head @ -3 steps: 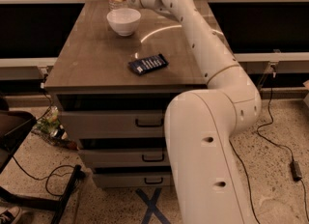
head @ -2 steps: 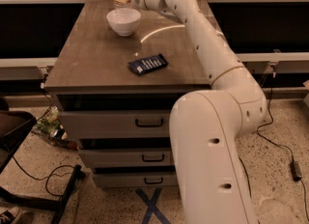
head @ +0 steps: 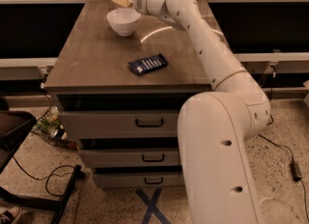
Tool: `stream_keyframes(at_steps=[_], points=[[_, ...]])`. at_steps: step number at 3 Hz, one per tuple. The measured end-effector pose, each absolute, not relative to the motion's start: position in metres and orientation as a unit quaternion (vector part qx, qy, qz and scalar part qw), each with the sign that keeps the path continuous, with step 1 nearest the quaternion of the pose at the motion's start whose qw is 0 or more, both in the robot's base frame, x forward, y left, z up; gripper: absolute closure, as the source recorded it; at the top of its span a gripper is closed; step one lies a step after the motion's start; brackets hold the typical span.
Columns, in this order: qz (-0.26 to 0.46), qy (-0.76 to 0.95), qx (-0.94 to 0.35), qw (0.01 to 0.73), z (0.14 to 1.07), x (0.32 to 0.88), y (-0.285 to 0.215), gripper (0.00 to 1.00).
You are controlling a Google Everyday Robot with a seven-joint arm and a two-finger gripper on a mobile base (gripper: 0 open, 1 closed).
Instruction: Place water bottle into white bowl
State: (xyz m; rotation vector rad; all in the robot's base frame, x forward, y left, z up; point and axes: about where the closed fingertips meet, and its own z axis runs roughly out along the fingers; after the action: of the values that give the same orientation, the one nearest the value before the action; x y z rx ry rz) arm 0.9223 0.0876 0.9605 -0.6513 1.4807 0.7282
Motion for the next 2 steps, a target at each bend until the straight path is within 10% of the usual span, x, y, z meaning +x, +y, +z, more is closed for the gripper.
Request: stream_keyframes(at_steps=[2], points=[[0.318,0.637,-0.287,0.641,0.9501,0.9196,0.0937,1.0]])
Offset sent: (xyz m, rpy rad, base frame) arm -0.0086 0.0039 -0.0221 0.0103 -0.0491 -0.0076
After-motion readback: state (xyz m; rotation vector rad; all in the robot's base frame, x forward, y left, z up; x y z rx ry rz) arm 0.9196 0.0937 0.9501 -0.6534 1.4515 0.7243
